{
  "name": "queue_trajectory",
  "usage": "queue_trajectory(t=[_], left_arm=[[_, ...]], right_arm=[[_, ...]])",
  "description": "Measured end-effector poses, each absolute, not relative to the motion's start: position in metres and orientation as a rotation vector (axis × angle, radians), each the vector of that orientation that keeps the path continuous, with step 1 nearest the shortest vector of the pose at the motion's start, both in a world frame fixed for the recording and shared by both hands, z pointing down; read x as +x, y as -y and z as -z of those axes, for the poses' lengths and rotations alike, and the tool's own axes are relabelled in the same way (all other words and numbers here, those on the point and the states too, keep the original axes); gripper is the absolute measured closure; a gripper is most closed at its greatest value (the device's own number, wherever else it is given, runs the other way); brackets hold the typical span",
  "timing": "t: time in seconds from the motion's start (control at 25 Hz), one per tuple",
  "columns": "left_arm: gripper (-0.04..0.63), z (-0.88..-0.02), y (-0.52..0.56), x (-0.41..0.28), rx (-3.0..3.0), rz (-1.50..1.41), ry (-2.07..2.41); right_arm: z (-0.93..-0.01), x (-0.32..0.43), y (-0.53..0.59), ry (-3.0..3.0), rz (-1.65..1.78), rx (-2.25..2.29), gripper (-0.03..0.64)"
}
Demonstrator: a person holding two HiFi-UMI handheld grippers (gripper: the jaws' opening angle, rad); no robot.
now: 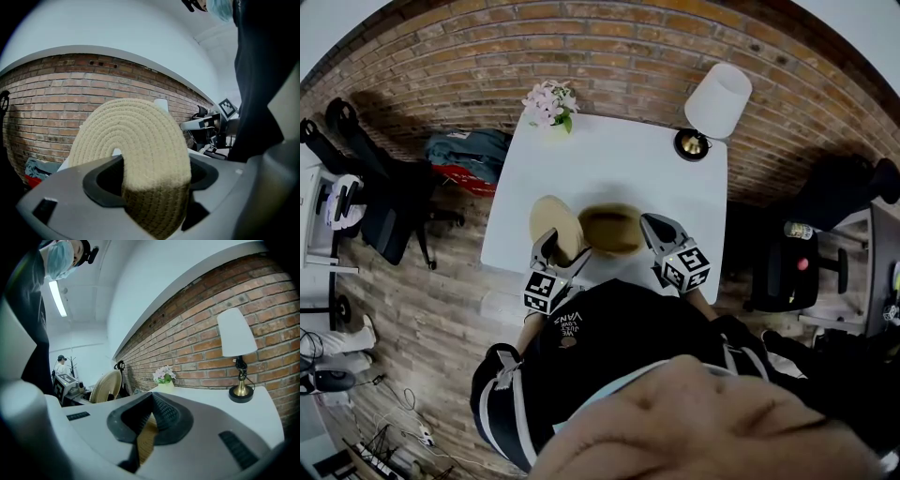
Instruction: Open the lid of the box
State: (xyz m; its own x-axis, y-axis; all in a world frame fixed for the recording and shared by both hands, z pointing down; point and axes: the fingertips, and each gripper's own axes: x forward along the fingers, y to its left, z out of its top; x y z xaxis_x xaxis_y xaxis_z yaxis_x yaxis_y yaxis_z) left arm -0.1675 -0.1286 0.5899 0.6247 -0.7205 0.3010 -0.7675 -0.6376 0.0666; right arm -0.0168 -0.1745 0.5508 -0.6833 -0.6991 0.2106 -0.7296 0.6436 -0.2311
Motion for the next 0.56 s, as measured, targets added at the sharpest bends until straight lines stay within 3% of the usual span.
queue_trajectory(t=[0.56], left_arm=[[0.227, -0.5901, 0.1232, -0.1589, 2.698, -0.383, 1.174]], right_arm=[[-0.5579, -0.0129, 0.1672, 2.724, -0.482, 1.251, 0.614]])
